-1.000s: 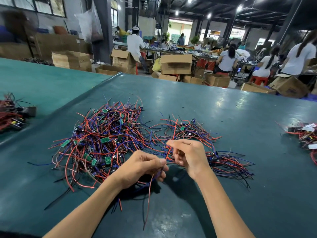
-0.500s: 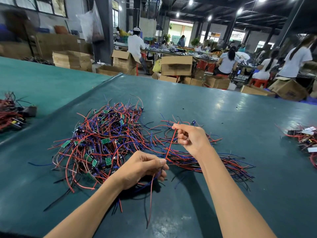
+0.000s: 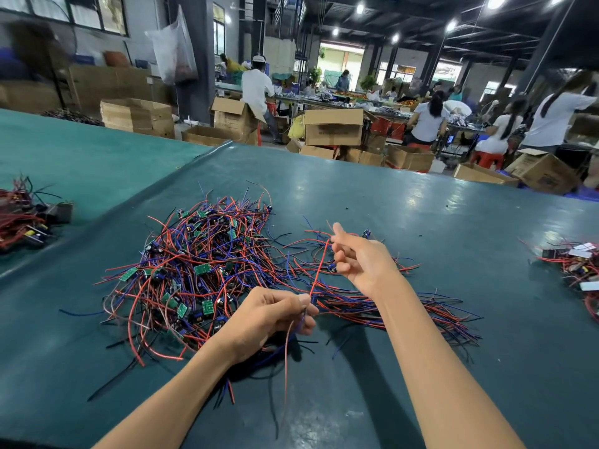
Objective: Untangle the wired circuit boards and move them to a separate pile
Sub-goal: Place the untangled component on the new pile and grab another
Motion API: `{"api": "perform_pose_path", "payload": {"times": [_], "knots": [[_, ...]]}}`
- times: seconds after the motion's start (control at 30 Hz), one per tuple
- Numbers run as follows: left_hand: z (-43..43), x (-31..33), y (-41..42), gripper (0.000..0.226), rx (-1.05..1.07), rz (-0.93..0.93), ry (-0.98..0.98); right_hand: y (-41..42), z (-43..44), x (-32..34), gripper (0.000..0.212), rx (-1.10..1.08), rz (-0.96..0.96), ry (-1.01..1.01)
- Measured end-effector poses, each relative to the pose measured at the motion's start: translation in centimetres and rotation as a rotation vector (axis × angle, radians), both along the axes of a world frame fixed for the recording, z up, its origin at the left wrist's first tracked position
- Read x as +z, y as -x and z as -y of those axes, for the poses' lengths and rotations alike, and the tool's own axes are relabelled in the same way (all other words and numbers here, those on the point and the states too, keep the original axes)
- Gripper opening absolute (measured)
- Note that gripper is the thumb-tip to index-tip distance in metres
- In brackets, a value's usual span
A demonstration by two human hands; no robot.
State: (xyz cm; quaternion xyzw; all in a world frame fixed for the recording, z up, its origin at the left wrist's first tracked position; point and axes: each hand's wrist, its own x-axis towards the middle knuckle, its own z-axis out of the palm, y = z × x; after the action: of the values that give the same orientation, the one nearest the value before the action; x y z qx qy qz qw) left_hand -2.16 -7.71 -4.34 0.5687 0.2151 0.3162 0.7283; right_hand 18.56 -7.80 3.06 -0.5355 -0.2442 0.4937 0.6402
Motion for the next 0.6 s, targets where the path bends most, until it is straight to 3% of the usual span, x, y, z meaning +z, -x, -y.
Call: {"api": "perform_pose_path", "payload": {"times": [0.17,0.27,0.4,0.5,0.6], "knots": [[0.0,0.3,-0.4,0.037,0.048,0.107,0.087,1.1,3.9,-1.2,0.030,-0.044,0.202,0.112],[-0.3,0.5,-0.6,0.037,0.104,0.152,0.103,2.6,6.7,-3.0,0.030,0.083,0.314,0.123],[-0.7,1.3,-0.8,0.036,0.172,0.092,0.058,4.7,8.9,-4.2,0.029,0.274,0.337,0.034],[-1.0,2.3,-1.0,0.035,0.184,0.030,-0.036,5.2,8.6,-4.0,0.029,0.291,0.333,-0.010],[-1.3,3.0,-1.2,0.031,0.155,0.053,-0.004,5.4,7.9,-3.5,0.027,0.327,0.285,-0.012]]}}
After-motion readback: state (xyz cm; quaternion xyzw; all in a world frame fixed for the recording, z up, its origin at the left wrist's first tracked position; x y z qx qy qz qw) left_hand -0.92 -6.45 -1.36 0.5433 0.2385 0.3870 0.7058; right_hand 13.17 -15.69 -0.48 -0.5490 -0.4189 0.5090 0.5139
